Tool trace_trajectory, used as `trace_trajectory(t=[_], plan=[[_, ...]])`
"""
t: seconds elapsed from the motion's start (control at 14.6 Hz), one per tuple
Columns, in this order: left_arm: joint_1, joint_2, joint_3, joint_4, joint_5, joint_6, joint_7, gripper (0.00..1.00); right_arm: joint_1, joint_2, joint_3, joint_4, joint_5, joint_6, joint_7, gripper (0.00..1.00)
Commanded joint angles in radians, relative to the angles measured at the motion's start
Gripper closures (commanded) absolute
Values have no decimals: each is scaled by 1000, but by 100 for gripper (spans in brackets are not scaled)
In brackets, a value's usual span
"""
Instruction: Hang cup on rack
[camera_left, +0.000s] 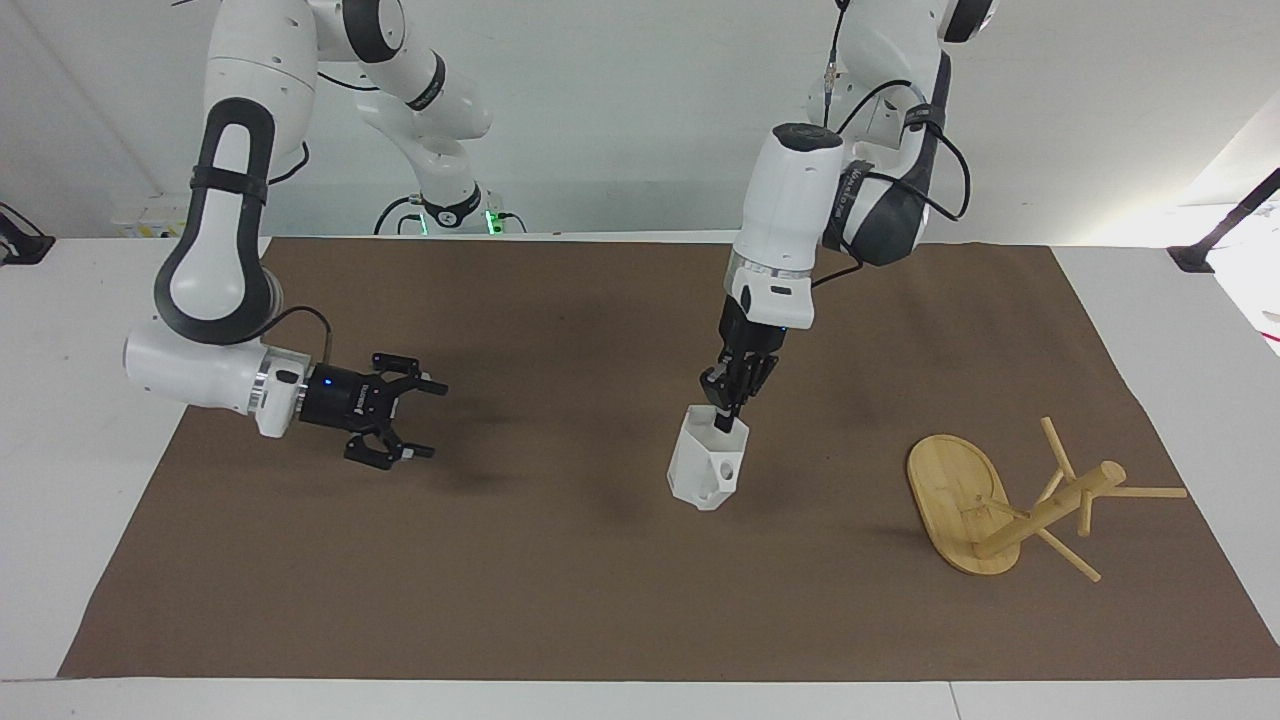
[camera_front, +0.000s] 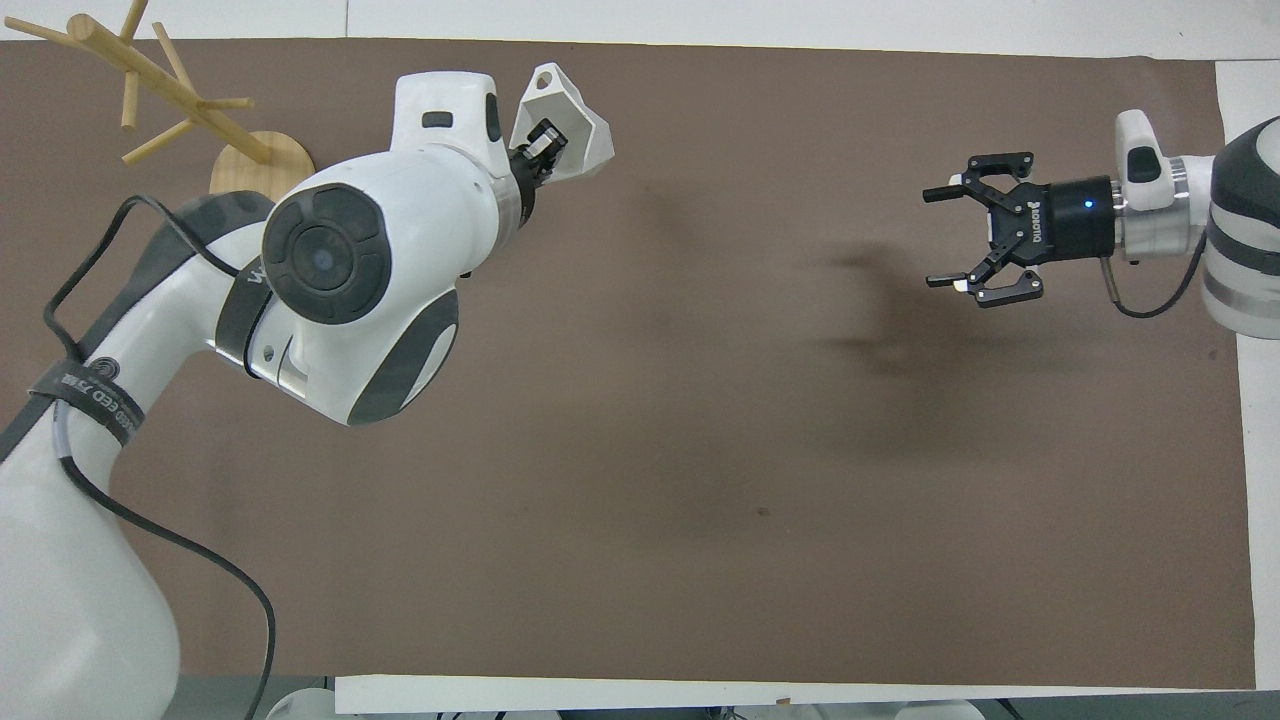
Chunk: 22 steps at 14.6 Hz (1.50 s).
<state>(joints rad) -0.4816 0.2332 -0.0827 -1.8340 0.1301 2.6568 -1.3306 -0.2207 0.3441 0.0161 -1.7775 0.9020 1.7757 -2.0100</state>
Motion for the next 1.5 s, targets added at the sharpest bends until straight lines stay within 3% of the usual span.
trace_trajectory(t=[0.0, 0.27, 0.41, 0.55, 0.68, 0.82, 1.02, 1.16, 1.43], plan=[[92, -84, 1, -224, 23, 281, -9, 100, 14, -121, 11, -16, -239, 105, 222, 0], [219, -137, 0, -480, 141, 651, -5, 100, 11, -131, 11, -13, -394, 216, 402, 0], [245, -127, 1, -513, 146, 738, 2, 100, 9, -131, 8, -2, -446, 267, 485, 0], [270, -137, 1, -592, 146, 828, 83, 100, 4, -148, 7, 48, -568, 245, 629, 0], [310, -140, 1, -620, 146, 847, 114, 100, 10, -171, 7, 101, -700, 167, 709, 0], [334, -132, 0, -604, 148, 847, 116, 100, 11, -186, 10, 191, -787, 11, 918, 0], [353, -126, 0, -590, 157, 847, 117, 100, 17, -189, 13, 372, -813, -302, 1370, 0], [379, -126, 0, -594, 169, 847, 117, 100, 20, -188, 33, 450, -859, -447, 1674, 0], [439, -123, 0, -587, 224, 844, 119, 100, 18, -201, 38, 498, -891, -588, 1849, 0]])
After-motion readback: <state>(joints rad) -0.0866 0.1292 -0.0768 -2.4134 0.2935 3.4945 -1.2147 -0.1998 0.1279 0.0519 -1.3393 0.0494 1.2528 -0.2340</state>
